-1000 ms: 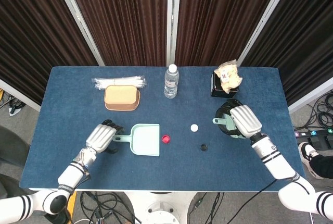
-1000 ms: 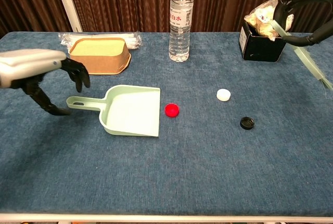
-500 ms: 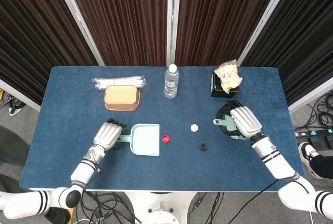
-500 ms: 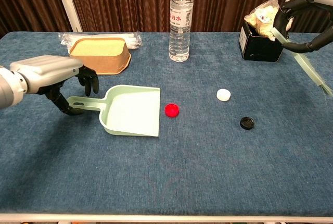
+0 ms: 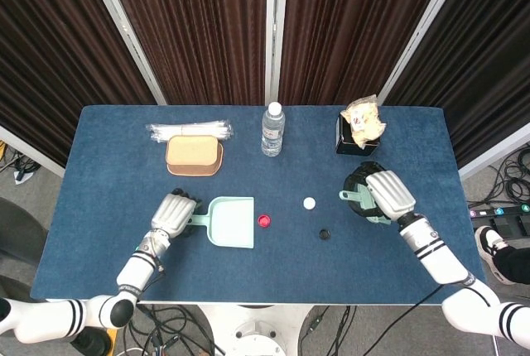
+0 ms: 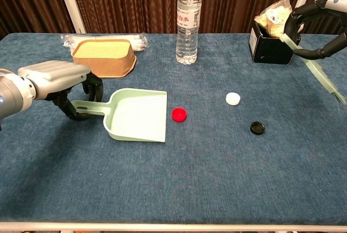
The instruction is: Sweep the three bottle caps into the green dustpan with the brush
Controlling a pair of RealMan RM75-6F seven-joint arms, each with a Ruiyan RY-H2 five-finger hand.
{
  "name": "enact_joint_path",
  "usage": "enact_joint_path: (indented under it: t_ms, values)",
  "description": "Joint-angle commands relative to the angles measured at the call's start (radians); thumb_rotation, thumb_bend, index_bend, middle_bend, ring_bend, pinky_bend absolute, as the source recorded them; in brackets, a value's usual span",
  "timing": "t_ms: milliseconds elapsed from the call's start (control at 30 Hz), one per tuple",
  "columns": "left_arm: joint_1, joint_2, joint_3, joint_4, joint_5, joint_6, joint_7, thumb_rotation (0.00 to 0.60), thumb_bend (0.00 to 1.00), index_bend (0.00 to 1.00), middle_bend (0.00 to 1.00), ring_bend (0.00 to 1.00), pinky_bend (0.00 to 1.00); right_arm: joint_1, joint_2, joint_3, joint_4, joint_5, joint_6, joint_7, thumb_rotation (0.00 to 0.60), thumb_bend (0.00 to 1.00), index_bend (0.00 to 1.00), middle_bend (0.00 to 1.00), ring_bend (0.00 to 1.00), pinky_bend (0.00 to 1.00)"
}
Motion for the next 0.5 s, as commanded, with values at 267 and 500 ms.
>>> enact_joint_path:
  t_ms: [267, 500]
  values:
    - [-0.004, -0.005, 0.010, 0.011, 0.012, 0.005, -0.022, 0.600, 0.33, 0.52, 0.52, 0.37, 0.22, 0.005, -0.012, -0.008, 0.002, -0.003, -0.008, 0.009, 0.600, 0.37, 0.65, 0.57, 0.27, 0.18]
    - [-0.026, 0.025, 0.019, -0.006, 0.001, -0.025, -0.002, 0.600, 0.35, 0.53, 0.53, 0.37, 0.22, 0.027, -0.042, -0.010, 0.028, -0.017, -0.025, 0.021, 0.600, 0.39, 0.66, 0.58, 0.28, 0.18]
